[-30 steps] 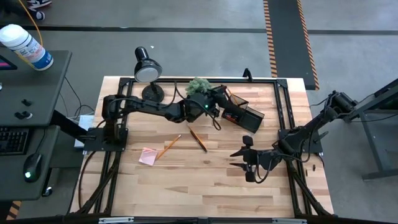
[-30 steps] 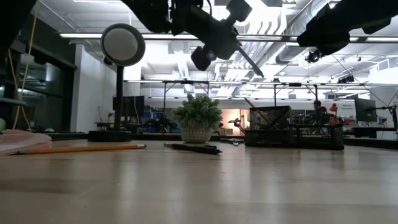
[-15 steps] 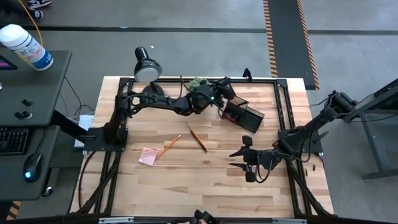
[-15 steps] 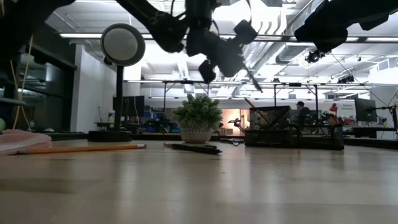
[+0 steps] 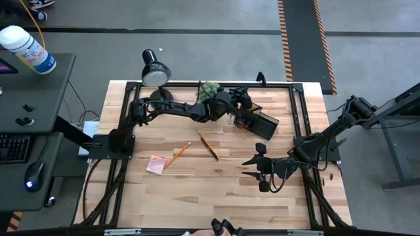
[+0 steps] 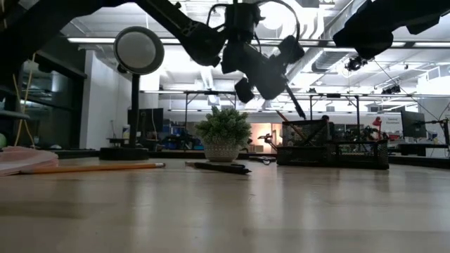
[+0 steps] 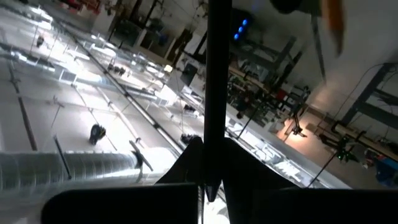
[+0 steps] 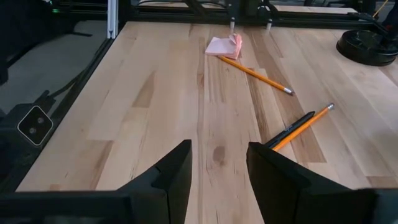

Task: Pick and place office supplies into organizer
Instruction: Put the left black pen into the black desk organizer, then put the left orange pencil into the black desk organizer

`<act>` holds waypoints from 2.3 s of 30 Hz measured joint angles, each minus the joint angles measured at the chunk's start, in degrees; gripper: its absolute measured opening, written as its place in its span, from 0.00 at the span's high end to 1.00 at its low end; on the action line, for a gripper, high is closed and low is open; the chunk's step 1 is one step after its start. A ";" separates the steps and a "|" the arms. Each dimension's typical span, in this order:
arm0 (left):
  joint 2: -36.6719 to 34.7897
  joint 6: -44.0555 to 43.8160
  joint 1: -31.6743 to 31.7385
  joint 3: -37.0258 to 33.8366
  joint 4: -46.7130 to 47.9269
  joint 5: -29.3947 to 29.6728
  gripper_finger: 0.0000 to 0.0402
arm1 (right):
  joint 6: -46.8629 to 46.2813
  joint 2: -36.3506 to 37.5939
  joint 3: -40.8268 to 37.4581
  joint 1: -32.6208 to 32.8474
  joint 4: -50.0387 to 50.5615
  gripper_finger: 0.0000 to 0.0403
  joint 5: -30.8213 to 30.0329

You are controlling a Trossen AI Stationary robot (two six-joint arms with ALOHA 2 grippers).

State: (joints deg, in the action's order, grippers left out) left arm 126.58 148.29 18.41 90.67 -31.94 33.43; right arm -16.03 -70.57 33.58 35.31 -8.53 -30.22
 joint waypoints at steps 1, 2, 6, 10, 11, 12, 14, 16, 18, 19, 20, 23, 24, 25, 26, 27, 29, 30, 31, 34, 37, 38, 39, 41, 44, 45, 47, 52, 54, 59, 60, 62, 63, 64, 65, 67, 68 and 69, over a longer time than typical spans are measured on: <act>0.15 -0.02 0.00 0.00 0.42 0.00 0.98 | 0.00 0.00 0.00 0.00 0.02 0.64 0.05; 0.20 -0.07 0.00 0.00 0.86 -0.01 0.98 | 0.00 0.00 0.00 0.00 0.02 0.64 0.18; 0.18 -0.25 -0.02 0.04 0.90 -0.02 0.98 | 0.00 0.00 0.00 0.00 0.06 0.64 0.39; 0.18 -1.11 -0.02 0.04 0.94 0.03 0.98 | 0.00 0.00 0.02 0.00 0.06 0.64 0.39; 0.18 -1.40 -0.02 0.04 1.24 0.04 0.98 | 0.00 0.00 0.00 0.00 0.06 0.64 0.41; 0.18 -1.55 0.00 0.04 2.00 0.05 0.98 | 0.00 0.00 0.02 0.00 0.06 0.64 0.42; 0.18 -1.75 0.00 0.04 3.15 0.23 0.98 | 0.00 0.00 0.02 0.00 0.06 0.64 0.42; 0.18 -2.03 -0.02 0.04 4.01 0.58 0.98 | 0.00 0.00 0.02 0.00 0.04 0.64 0.42; 0.18 -3.08 -0.02 0.04 4.43 0.66 0.97 | 0.00 0.00 0.02 -0.01 0.05 0.64 0.45; 0.18 -3.43 -0.02 0.04 4.63 0.66 0.97 | 0.00 0.00 0.02 0.00 0.06 0.64 0.46; 0.18 -3.50 -0.02 0.04 4.85 0.66 0.96 | 0.00 0.00 0.02 -0.02 0.06 0.64 0.48; 0.18 -3.56 -0.02 0.04 5.14 0.65 0.92 | 0.02 0.00 0.02 0.00 0.05 0.64 0.52; 0.16 -3.59 -0.02 0.04 5.15 0.63 0.90 | 0.02 0.00 0.02 -0.01 0.06 0.64 0.52; 0.16 -3.67 -0.02 0.04 5.16 0.63 0.88 | 0.02 0.00 0.02 -0.01 0.05 0.64 0.52; 0.16 -3.92 -0.02 0.04 5.25 0.56 0.86 | 0.02 0.00 0.02 -0.02 0.06 0.64 0.52; 0.16 -4.34 -0.02 0.04 5.54 0.25 0.85 | 0.02 0.00 0.02 0.00 0.04 0.64 0.52; 0.16 -4.76 -0.02 0.04 5.66 0.15 0.82 | 0.02 0.00 0.02 0.00 0.04 0.64 0.53; 0.16 -4.76 -0.02 0.04 5.64 0.10 0.81 | 0.02 0.00 0.04 -0.02 0.04 0.64 0.52; 0.12 -4.76 -0.02 0.04 5.64 0.01 0.80 | 0.02 0.00 0.04 0.00 0.04 0.64 0.52; 0.09 -4.78 -0.04 0.04 5.64 0.02 0.79 | 0.02 0.00 0.07 0.00 0.04 0.64 0.52; 0.09 -4.79 -0.04 0.04 5.57 0.02 0.78 | 0.02 0.00 0.09 0.00 0.04 0.64 0.52; 0.09 -4.79 -0.04 0.04 5.28 0.04 0.79 | 0.02 0.00 0.09 -0.02 0.04 0.64 0.55; 0.09 -4.87 -0.04 0.03 4.60 0.29 0.79 | 0.02 0.00 0.09 -0.02 0.04 0.64 0.63; 0.09 -5.93 -0.04 0.02 1.33 1.36 0.79 | 0.02 0.00 0.09 -0.02 0.04 0.64 0.76; 0.07 -8.47 -0.04 0.02 -7.03 4.68 0.79 | 0.02 0.00 0.09 -0.02 0.04 0.64 0.79; 0.05 -8.99 -0.04 0.02 -9.99 5.93 0.79 | 0.02 0.00 0.09 -0.02 0.04 0.64 0.79; 0.05 -9.25 -0.04 0.02 -15.63 8.36 0.79 | 0.02 0.00 0.09 0.00 0.04 0.64 0.79; -1.15 -10.08 -0.04 0.02 -26.37 17.73 0.79 | 0.02 0.00 0.09 0.00 0.07 0.64 0.82; -2.07 -12.00 -0.04 0.02 -28.02 21.82 0.79 | 0.02 0.00 0.09 0.00 0.16 0.64 0.85; -6.11 -19.25 -1.73 -0.02 -28.10 26.45 0.85 | -0.04 -0.46 0.09 -0.01 0.73 0.64 0.92; -7.01 -20.15 -2.46 -0.39 -27.95 26.39 0.88 | -0.05 -0.86 0.09 0.05 0.79 0.64 0.97; -8.80 -22.21 -4.39 -1.83 -25.97 26.08 0.93 | -0.28 -1.91 0.09 0.07 0.76 0.64 1.14; -9.73 -23.95 -5.33 -2.98 -23.89 25.86 0.96 | -0.31 -2.44 0.09 0.09 0.81 0.64 1.26; -10.67 -26.15 -6.29 -4.28 -21.48 25.58 0.98 | -0.35 -2.97 0.09 0.09 0.80 0.64 1.45; -11.57 -28.71 -7.20 -5.60 -18.83 25.32 0.99 | -0.41 -3.45 0.09 0.09 0.62 0.64 1.53; -13.68 -34.43 -8.80 -8.49 -13.02 25.02 0.98 | -0.47 -4.13 0.09 0.09 0.52 0.64 1.46; -14.66 -37.24 -9.56 -9.78 -10.53 25.07 0.97 | -0.52 -4.35 0.09 0.09 0.40 0.64 1.43; -15.69 -39.95 -10.22 -11.13 -8.03 25.40 0.97 | -0.52 -4.45 0.09 0.09 0.16 0.64 1.24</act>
State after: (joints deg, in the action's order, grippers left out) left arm 110.89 108.34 8.19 79.54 -39.97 58.83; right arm -16.56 -75.02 33.67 35.40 -8.37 -28.98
